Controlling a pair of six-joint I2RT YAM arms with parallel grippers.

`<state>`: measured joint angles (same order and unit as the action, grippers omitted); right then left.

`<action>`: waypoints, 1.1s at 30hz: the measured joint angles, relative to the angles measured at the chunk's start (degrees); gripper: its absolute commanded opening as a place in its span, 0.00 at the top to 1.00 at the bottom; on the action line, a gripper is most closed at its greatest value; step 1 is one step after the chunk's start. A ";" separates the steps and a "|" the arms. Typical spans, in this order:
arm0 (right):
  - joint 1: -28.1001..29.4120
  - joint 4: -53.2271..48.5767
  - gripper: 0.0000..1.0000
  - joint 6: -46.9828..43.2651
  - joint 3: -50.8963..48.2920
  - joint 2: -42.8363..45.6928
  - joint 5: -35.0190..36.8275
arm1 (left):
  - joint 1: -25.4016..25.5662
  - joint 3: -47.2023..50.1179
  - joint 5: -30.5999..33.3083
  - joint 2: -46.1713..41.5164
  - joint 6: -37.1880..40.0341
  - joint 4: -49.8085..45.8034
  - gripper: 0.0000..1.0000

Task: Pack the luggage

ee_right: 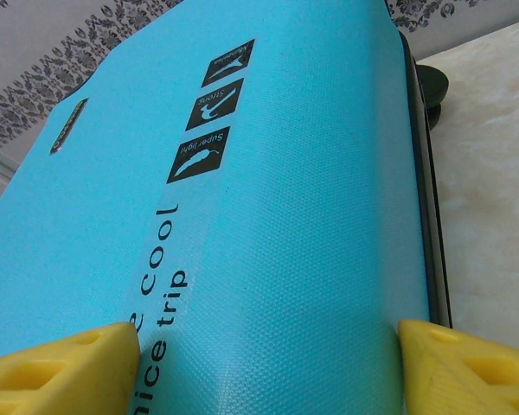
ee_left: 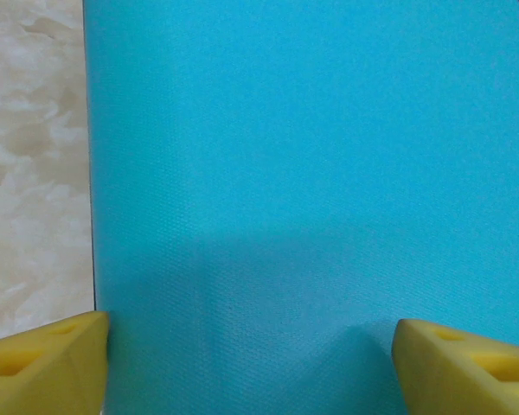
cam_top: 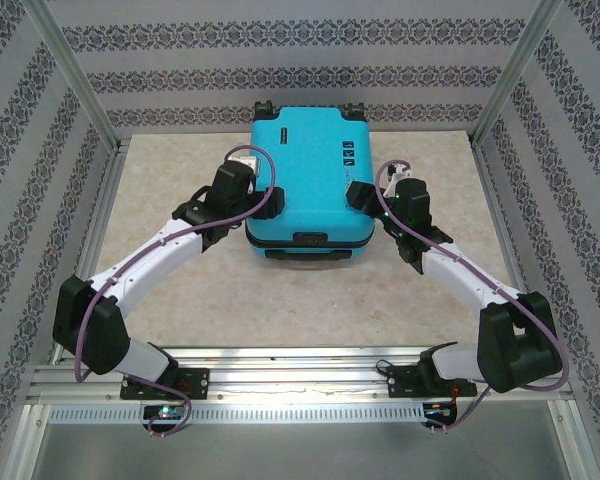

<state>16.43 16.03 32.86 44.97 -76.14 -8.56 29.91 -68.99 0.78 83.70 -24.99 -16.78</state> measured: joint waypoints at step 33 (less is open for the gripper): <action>-13.11 -17.75 0.02 -10.01 0.20 21.05 5.79 | -12.22 -1.36 15.80 -18.10 8.66 -14.05 0.00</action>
<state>3.31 -1.72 22.85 45.17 -55.09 -2.76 17.69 -70.35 16.58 65.60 -16.34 -30.83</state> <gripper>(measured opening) 0.979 0.997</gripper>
